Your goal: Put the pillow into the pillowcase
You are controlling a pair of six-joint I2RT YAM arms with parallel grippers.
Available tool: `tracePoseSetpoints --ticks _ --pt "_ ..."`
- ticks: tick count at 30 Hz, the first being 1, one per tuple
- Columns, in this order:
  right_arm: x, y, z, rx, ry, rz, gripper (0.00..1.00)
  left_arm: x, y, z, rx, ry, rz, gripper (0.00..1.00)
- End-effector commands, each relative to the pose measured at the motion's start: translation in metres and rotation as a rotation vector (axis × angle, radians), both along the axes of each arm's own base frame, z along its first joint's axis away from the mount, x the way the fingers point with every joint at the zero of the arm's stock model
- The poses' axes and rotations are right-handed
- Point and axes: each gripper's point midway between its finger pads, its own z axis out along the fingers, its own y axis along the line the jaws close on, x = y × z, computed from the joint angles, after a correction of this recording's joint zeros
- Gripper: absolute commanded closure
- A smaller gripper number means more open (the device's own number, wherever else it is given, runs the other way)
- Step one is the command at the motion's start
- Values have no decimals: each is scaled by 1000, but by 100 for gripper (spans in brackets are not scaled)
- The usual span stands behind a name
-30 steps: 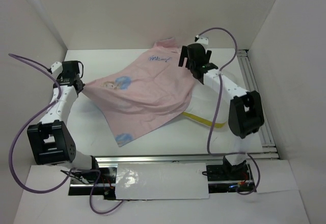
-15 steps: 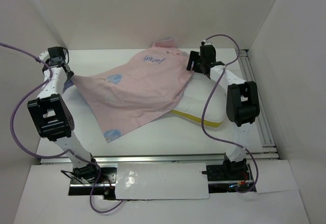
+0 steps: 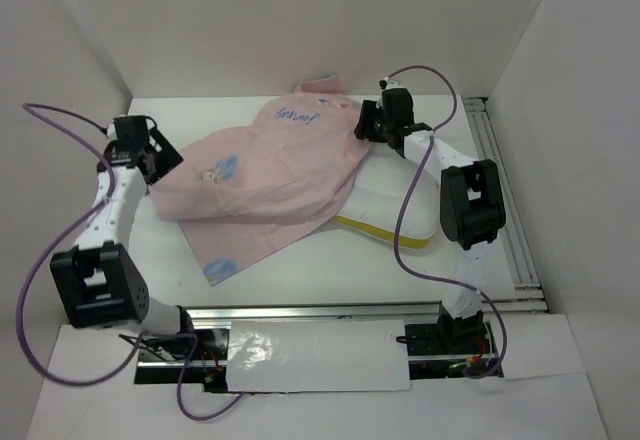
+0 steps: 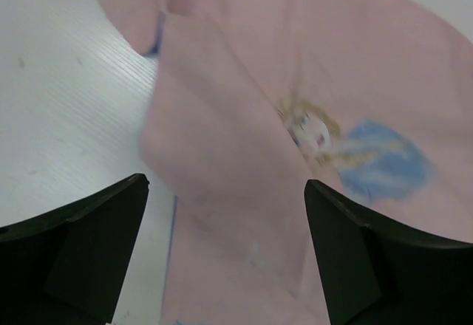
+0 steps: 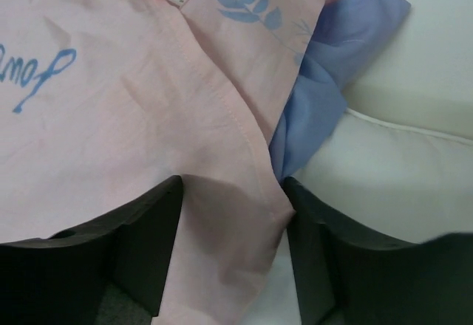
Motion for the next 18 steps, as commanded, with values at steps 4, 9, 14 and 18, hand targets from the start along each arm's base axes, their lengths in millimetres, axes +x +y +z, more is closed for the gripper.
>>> tracePoseSetpoints --ticks 4,9,14,18 --pt "3 3 39 36 -94 -17 43 -50 -124 -20 -108 -28 -268 0" --pt "3 7 35 44 -78 -29 43 -93 -202 -64 -175 63 -480 1" --pt "9 9 35 54 -84 -33 43 -141 -243 -111 -168 195 -614 0" --pt "10 12 34 58 -83 -25 44 -158 -247 -131 -152 270 -615 0"
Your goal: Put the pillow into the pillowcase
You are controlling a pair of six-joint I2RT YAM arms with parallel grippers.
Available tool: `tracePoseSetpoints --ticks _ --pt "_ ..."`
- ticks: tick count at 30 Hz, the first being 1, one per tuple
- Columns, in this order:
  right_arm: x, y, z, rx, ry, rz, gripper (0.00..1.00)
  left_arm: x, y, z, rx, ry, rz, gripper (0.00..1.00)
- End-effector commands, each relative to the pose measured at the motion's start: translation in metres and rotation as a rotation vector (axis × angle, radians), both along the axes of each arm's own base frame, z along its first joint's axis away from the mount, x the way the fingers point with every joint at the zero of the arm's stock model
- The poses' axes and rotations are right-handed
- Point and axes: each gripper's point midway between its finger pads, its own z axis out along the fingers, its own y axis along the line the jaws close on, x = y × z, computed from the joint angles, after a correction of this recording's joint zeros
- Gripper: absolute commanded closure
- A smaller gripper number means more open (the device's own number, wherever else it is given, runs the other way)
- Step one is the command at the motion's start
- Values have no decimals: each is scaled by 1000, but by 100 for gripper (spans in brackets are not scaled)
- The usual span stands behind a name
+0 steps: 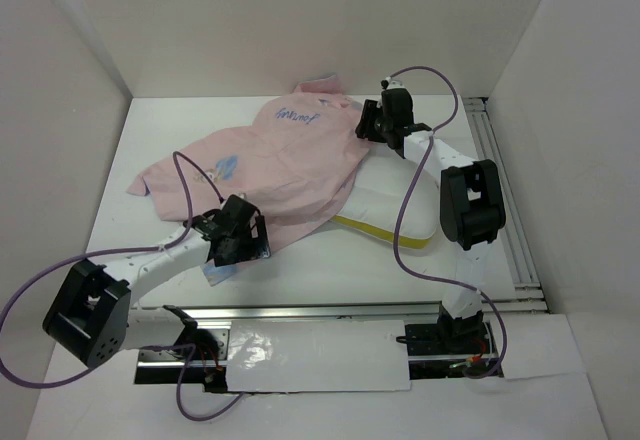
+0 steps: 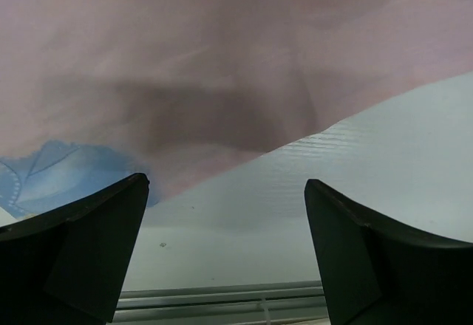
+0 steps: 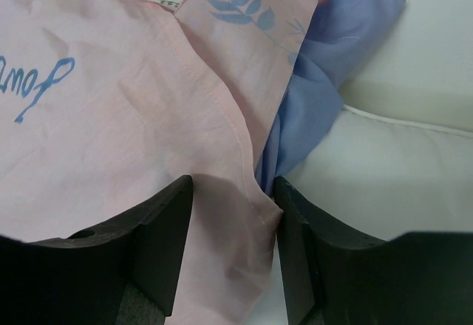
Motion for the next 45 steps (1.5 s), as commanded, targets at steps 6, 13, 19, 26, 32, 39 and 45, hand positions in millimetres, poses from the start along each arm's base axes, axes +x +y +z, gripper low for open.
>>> tracePoseSetpoints --ticks 6,13,19,26,32,39,45 --pt "6 14 32 45 -84 28 53 -9 0 -31 67 74 80 0" --pt "2 21 49 61 -124 81 70 7 21 -49 153 121 220 42" --pt "-7 19 75 66 -163 94 90 19 39 -51 202 124 256 100" --pt "-7 7 148 49 -321 74 100 71 71 50 246 -162 371 100" --pt "-28 -23 282 -19 -549 -35 100 105 132 245 163 -658 559 100" --pt "-141 -77 408 -125 -795 -157 100 45 198 429 212 -1087 696 100" --pt "-242 -100 484 -107 -1031 -154 100 -5 212 544 266 -1356 706 100"
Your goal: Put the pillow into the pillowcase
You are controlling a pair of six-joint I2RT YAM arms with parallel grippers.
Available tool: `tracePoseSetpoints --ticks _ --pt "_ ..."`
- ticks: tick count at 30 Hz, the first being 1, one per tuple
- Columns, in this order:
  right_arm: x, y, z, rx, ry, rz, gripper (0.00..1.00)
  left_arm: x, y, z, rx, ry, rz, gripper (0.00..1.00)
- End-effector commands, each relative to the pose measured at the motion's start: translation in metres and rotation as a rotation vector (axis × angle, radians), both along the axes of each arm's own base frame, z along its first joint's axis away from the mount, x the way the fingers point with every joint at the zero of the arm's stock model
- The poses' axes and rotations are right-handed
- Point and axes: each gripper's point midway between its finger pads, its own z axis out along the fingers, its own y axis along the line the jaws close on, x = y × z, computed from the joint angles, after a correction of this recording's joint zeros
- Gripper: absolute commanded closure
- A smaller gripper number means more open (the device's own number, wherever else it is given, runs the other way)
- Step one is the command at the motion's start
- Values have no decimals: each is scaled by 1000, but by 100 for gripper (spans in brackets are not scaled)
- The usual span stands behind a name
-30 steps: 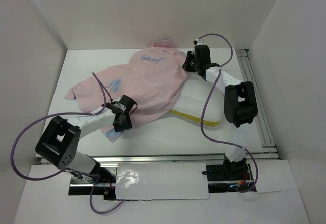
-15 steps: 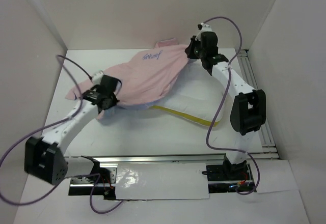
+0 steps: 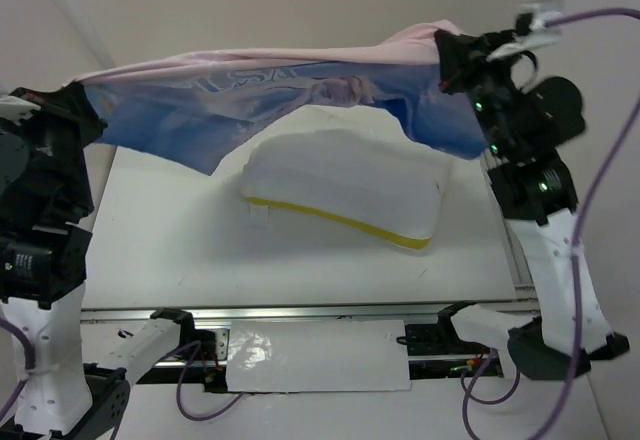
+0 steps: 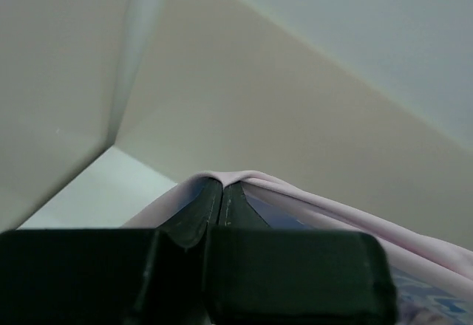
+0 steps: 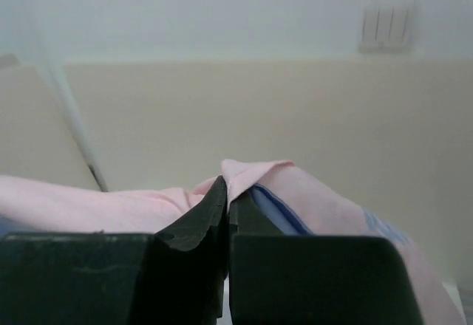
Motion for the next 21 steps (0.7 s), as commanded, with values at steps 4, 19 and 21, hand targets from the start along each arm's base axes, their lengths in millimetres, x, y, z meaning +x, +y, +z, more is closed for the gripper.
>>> tracePoseSetpoints --ticks 4,19,21 --pt "-27 -38 43 -53 -129 -144 100 3 31 45 125 -20 179 100" --pt "144 21 88 -6 -326 -148 100 222 94 58 99 -86 105 100" --pt "146 27 99 10 -404 -127 100 218 104 69 66 -155 72 100"
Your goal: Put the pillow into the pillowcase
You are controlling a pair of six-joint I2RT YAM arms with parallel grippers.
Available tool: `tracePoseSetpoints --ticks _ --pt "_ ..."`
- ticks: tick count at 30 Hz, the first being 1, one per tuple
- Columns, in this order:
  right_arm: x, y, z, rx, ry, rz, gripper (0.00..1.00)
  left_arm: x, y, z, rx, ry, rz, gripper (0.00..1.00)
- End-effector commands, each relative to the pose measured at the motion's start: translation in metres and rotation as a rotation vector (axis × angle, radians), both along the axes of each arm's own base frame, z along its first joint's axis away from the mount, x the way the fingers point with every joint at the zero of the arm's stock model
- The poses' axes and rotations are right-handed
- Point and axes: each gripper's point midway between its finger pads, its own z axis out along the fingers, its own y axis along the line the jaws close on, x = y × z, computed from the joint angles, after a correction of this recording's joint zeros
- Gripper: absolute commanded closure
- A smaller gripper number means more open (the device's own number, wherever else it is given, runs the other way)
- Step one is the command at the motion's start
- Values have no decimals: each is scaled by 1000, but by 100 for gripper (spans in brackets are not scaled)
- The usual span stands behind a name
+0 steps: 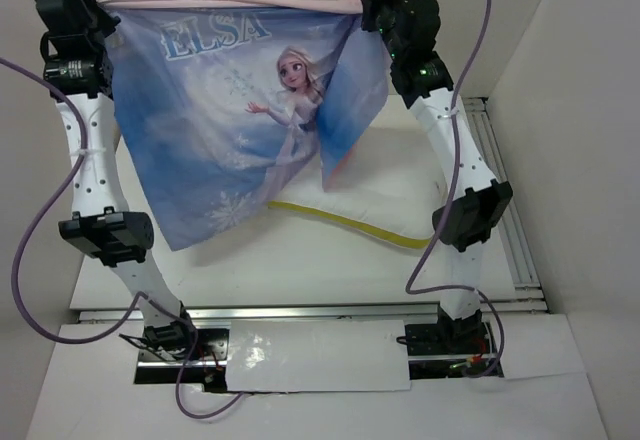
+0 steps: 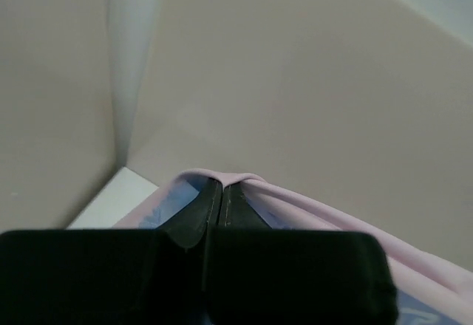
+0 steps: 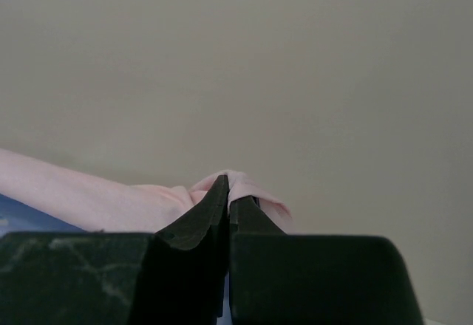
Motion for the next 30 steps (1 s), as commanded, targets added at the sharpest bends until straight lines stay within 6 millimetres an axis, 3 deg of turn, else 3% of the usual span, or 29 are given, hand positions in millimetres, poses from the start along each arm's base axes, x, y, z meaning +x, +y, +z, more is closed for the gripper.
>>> tracePoseSetpoints --ticks 1,5,7,8,9,10,12,13,14,15,16,17,18,19,20,21,22,23,24,27,28,30 --pt "-74 -46 158 131 -485 -66 100 -47 14 106 -46 -371 -58 100" --pt "-108 -47 183 146 -578 -18 100 -77 17 145 -41 -490 -114 100" --pt "-120 -41 183 137 -571 22 100 -103 13 158 -37 -520 -89 100" --pt "-108 -31 158 111 -508 56 100 -112 16 157 -46 -523 -51 100" --pt "-131 -35 165 115 -516 78 100 -122 17 160 -19 -525 -37 100" --pt "-115 -18 121 79 -408 142 100 -139 14 155 16 -496 -14 100" --pt "-124 -1 83 48 -316 229 100 -152 11 148 63 -461 3 100" --pt "-148 6 76 42 -287 285 100 -158 14 140 73 -446 29 100" --pt "-157 23 50 9 -229 377 100 -147 29 101 63 -353 92 100" --pt "-156 45 -7 -13 -97 442 100 -164 30 93 66 -340 132 100" --pt "-173 52 -26 -18 -37 481 100 -167 40 75 44 -309 193 100" --pt "-182 64 -52 -22 30 526 100 -161 58 17 -60 -191 275 100" --pt "-197 84 -103 -32 175 583 100 -178 81 -24 -133 -126 438 100" --pt "-204 95 -119 -42 209 613 100 -188 89 -40 -195 -104 508 100" --pt "-215 105 -147 -39 315 643 100 -190 96 -85 -316 -56 577 100" --pt "-239 126 -173 -71 388 724 100 -199 98 -125 -353 63 630 100" --pt "-249 140 -200 -101 467 765 100 -203 97 -148 -379 116 633 100" --pt "-265 148 -225 -137 558 802 100 -207 96 -194 -418 218 653 100" --pt "-295 166 -249 -179 627 887 96 -210 90 -223 -473 275 660 100" --pt "-338 193 -306 -233 793 1013 92 -235 74 -298 -666 390 750 100" --pt "-363 202 -329 -257 844 1074 92 -238 69 -311 -689 421 751 100" --pt "-382 215 -358 -285 922 1140 90 -242 65 -324 -705 450 755 100"
